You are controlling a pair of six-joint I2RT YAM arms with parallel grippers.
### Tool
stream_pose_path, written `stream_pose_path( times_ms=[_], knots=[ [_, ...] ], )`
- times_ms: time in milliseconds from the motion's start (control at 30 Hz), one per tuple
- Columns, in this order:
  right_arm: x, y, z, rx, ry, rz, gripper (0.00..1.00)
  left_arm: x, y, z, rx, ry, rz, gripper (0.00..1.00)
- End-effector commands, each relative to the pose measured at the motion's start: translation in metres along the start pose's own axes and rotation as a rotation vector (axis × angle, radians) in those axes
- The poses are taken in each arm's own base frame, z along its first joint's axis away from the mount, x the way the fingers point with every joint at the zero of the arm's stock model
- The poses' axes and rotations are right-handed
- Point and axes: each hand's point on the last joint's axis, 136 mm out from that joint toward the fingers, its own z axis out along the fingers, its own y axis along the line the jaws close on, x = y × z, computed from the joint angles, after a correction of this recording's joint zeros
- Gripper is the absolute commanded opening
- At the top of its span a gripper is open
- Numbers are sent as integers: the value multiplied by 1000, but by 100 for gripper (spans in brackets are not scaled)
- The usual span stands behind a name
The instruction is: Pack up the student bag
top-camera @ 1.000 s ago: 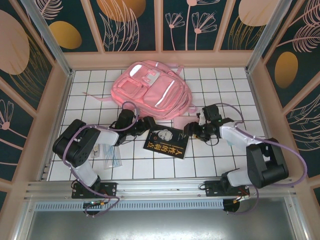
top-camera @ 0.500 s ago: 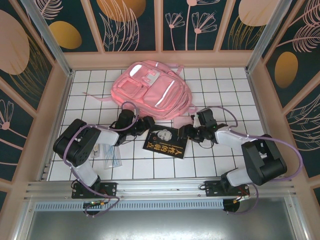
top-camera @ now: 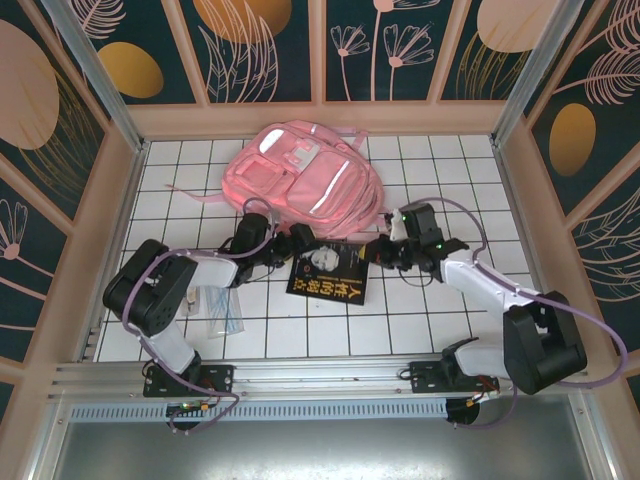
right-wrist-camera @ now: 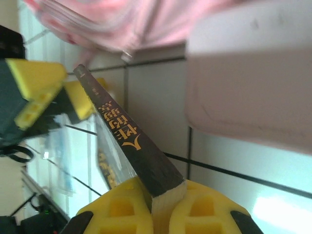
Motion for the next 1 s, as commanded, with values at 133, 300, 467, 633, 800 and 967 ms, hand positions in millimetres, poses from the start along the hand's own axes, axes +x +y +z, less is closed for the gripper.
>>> stream_pose_path(
  times_ms=[133, 300, 467, 633, 800, 967],
  knots=[
    [-73, 72, -67, -224, -114, -146, 0, -74, -70, -49, 111, -155, 244, 99],
    [-94, 100, -90, -340, -117, -192, 0, -86, -113, -60, 227, -162, 442, 99],
    [-101, 119, -97, -428, -102, -217, 0, -75, -140, -56, 377, -79, 531, 99],
    [-106, 116, -90, -438, -106, -205, 0, -54, -162, -64, 558, 27, 552, 86],
    [-114, 107, -82, -412, -128, -186, 0, -41, -158, -71, 569, 67, 549, 47],
    [-120, 96, -71, -376, -141, -172, 0, -41, -153, -75, 525, 43, 518, 0]
  ],
)
